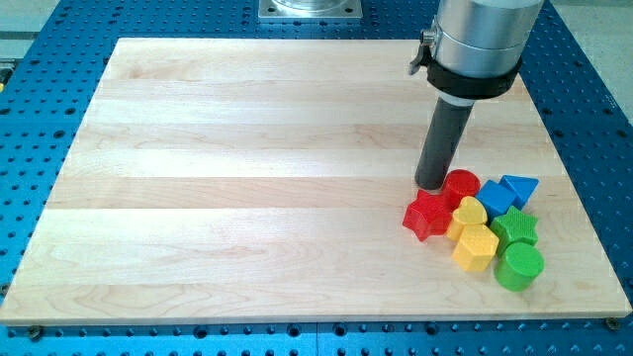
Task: Separate the green star from the cube
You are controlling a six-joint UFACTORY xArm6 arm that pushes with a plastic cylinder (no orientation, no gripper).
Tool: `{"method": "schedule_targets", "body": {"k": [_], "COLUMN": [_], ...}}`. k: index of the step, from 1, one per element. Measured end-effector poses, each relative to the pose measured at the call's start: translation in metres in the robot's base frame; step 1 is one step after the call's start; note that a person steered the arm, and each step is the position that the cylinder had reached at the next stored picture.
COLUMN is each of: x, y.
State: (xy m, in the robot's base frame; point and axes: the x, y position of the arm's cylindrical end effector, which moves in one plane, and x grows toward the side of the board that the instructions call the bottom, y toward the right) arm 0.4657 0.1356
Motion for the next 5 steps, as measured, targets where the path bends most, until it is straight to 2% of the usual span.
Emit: {"method": "schedule_targets", "body": {"k": [1, 2, 3, 4, 5], "x": [-0.081, -0.082, 0.000, 0.044, 0.055], "y": [0.018, 0.125, 0.182, 0.146, 0.099]}}
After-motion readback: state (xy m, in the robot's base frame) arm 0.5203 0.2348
